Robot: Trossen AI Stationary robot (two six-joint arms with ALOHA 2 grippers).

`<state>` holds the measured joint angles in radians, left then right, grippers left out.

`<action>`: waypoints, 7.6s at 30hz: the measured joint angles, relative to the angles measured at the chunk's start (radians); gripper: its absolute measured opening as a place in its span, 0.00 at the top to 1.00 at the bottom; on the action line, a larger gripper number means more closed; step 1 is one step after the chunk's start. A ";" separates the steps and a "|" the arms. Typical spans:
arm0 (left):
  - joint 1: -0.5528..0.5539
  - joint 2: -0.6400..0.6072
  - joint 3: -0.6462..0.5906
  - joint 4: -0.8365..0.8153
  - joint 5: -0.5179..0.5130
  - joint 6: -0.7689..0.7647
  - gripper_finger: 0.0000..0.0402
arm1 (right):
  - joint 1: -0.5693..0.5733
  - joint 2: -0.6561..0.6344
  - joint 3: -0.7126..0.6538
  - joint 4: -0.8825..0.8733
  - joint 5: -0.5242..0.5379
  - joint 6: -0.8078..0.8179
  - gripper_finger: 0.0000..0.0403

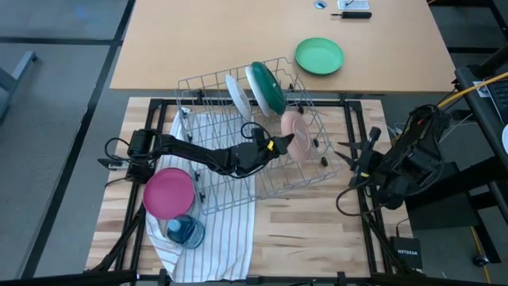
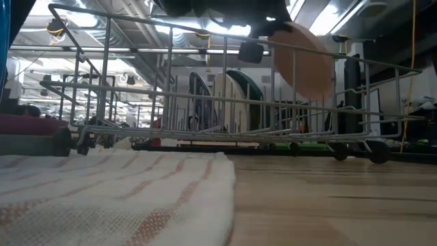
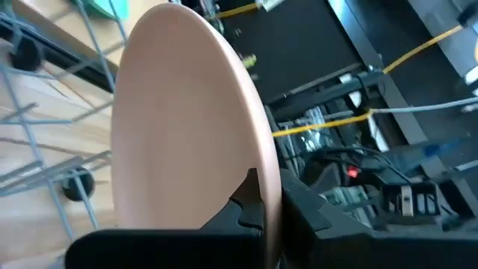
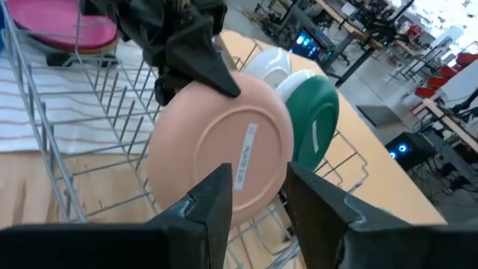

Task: Sort dishes
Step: Put the light orange plate into the dish rack, then put the pink plate into the dish rack

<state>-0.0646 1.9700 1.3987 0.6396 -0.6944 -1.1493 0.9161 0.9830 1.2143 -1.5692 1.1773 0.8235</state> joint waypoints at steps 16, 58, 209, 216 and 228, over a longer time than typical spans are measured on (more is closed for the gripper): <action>-0.035 0.002 0.000 -0.051 -0.132 -0.010 0.98 | 0.000 0.003 -0.085 0.008 -0.045 0.117 0.68; 0.014 0.002 0.000 -0.241 0.040 0.112 0.60 | 0.000 0.003 -0.084 0.079 -0.149 0.115 0.68; -0.071 -0.922 -0.797 -1.752 0.462 0.526 0.63 | 0.000 0.525 -0.085 0.835 -0.412 0.193 0.68; -0.071 -0.922 -0.785 -1.749 0.404 0.493 0.63 | 0.000 0.525 -0.085 0.835 -0.411 0.193 0.68; -0.020 -0.922 -0.819 -1.723 0.436 0.442 0.63 | 0.000 0.524 -0.085 0.836 -0.411 0.201 0.68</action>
<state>-0.0850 1.0477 0.5797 -1.0830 -0.2588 -0.7071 0.9158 1.5074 1.1294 -0.7330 0.7658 1.0241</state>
